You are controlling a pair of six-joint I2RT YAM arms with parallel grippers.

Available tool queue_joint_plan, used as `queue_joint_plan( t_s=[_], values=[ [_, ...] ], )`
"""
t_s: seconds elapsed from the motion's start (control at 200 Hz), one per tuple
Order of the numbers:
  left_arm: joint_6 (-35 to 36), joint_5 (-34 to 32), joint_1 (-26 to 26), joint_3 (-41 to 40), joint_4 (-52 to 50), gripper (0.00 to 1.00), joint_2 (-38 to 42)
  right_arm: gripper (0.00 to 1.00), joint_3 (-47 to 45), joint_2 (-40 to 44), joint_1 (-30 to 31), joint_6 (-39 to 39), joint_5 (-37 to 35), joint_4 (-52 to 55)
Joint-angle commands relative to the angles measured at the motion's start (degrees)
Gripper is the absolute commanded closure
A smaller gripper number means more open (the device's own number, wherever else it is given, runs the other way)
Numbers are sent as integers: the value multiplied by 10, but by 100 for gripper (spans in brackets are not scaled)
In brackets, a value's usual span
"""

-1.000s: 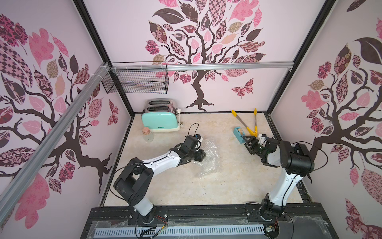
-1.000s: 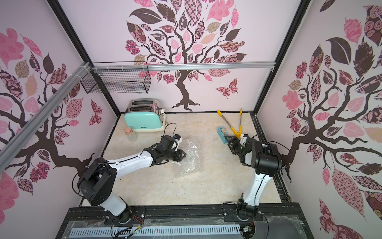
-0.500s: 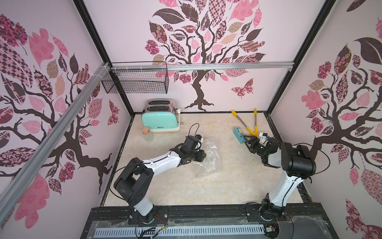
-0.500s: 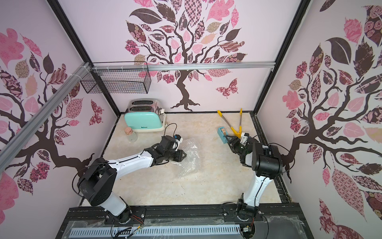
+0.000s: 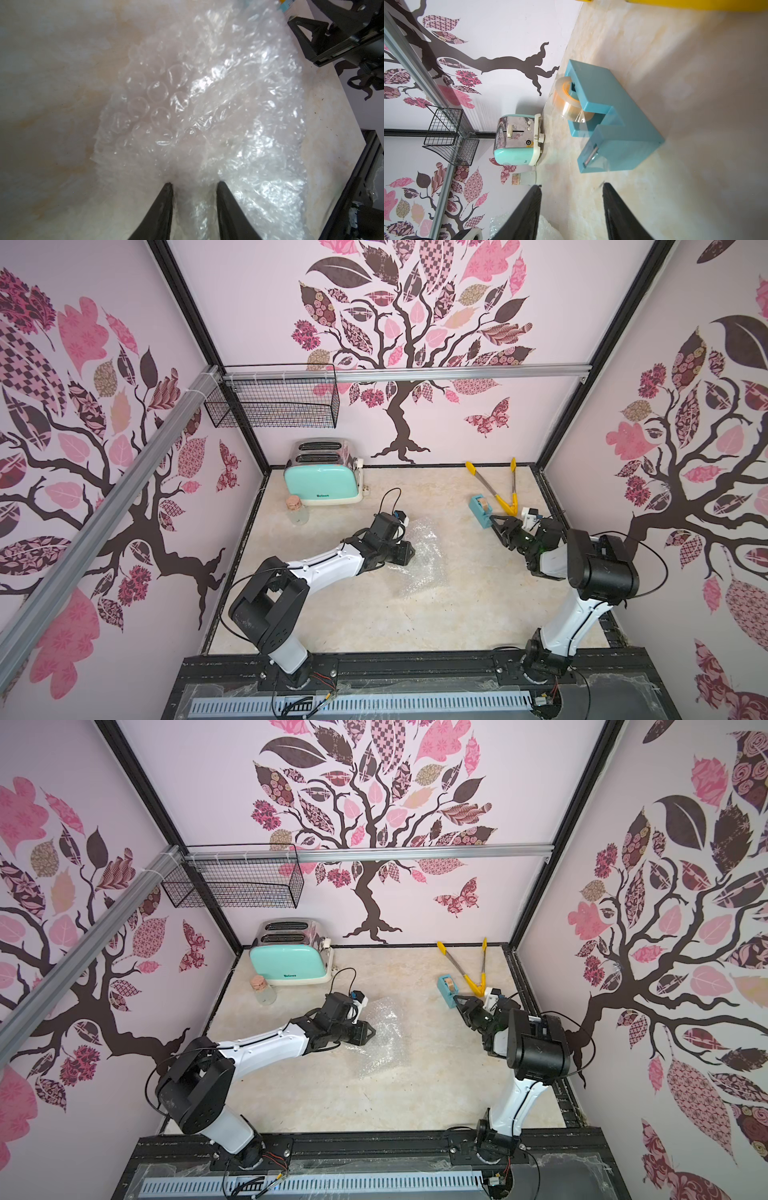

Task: Wrap mugs in bubble wrap
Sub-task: Tear off the tape using the Tape Cutter.

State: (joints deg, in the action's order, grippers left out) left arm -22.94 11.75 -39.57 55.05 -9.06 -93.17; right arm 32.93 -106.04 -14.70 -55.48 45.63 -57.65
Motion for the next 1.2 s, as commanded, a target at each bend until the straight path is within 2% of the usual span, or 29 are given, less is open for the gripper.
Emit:
queue_joint_plan(
  t_s=[0.0, 0.045, 0.265, 0.395, 0.615, 0.805, 1.046, 1.196],
  values=[
    [0, 13, -8, -8, -7, 63, 0, 43, 4, 1, -2, 7, -4, 12],
    [0, 13, -8, -8, -7, 63, 1, 39, 5, 0, -2, 12, -6, 18],
    [0, 13, -8, -8, -8, 63, 2, 34, 2, -3, -4, 31, -24, 41],
    [1, 13, -8, -8, -9, 63, 2, 30, -8, -5, -15, 25, -36, 20],
    [1, 12, -8, -7, -10, 63, 3, 30, -1, -15, -29, 24, -40, 23],
    [1, 13, -8, -6, -10, 63, 1, 32, 5, -58, -29, -22, -7, -52],
    [3, 14, -8, -5, -11, 63, 2, 32, 10, -95, -29, -52, 9, -94],
    [2, 15, -8, -5, -10, 63, 2, 38, 12, -106, -27, -81, 22, -130]
  ],
)
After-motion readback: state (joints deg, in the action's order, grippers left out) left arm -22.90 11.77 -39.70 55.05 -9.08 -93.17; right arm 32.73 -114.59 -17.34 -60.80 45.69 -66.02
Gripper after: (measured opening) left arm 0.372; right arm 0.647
